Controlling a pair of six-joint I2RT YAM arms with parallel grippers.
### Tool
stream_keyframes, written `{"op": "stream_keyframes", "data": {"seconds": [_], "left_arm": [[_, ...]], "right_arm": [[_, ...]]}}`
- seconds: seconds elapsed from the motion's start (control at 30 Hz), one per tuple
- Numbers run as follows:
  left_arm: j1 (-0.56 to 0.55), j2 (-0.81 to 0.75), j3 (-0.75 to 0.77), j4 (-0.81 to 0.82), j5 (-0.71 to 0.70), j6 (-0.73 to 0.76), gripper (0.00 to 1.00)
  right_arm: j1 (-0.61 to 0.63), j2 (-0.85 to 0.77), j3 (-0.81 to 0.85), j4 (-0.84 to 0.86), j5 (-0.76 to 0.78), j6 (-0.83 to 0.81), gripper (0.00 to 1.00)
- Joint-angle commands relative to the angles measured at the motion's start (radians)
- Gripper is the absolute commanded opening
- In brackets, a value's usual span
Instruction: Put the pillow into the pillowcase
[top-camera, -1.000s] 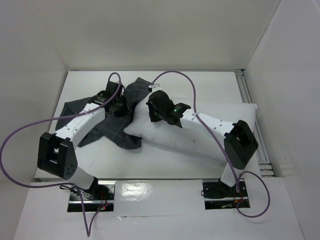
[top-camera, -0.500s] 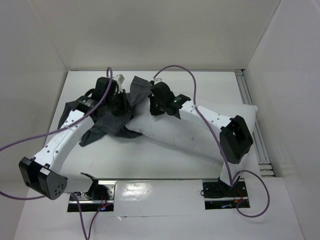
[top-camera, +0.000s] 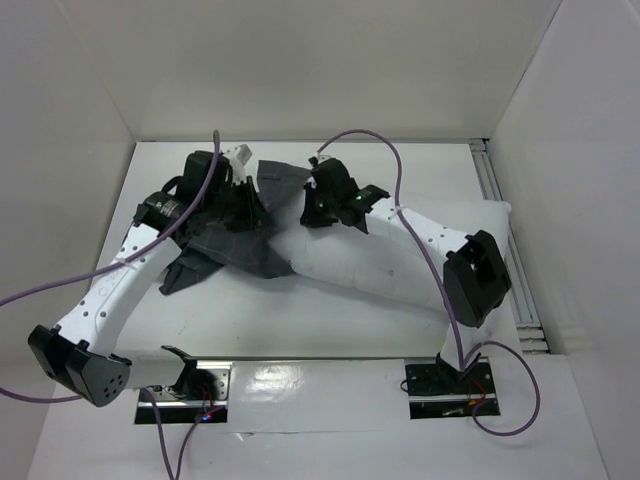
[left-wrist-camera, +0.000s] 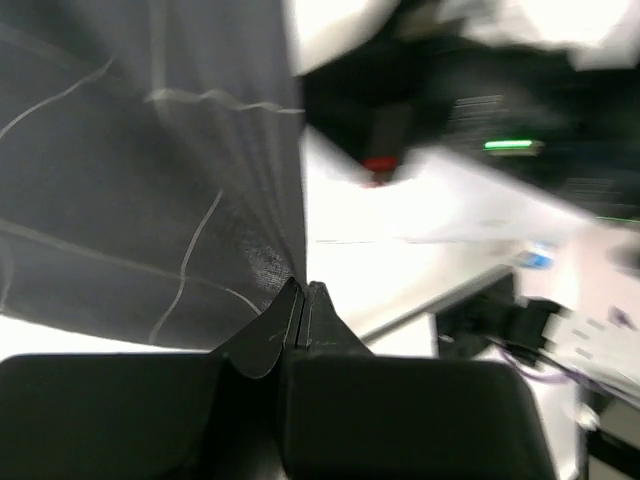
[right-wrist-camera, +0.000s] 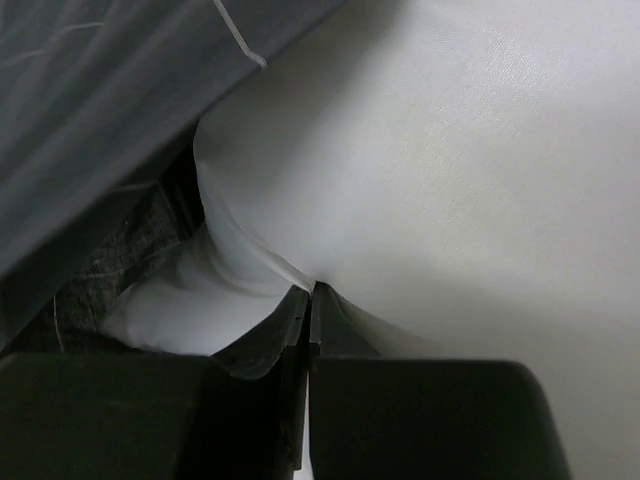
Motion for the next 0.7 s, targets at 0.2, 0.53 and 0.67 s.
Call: {"op": "stream_keyframes", "data": {"seconds": [0.2, 0.53, 0.67], "left_arm": [[-0.054, 0.093, 0.078, 0.012, 0.181, -0.030, 0.43], [-0.001, 0.306, 0.360, -0.073, -0.016, 0.068, 0.73], [-0.013, 0.496, 0.558, -0.073, -0.140, 0.077, 0.76]], "right_arm": [[0.047, -0.052, -0.127, 0.199, 0.090, 0.081, 0.03], [-0.017, -0.471, -0.259, -0.092, 0.366, 0.033, 0.82], [-0.117, -0.555, -0.249, -0.236, 0.500, 0.055, 0.88]]}}
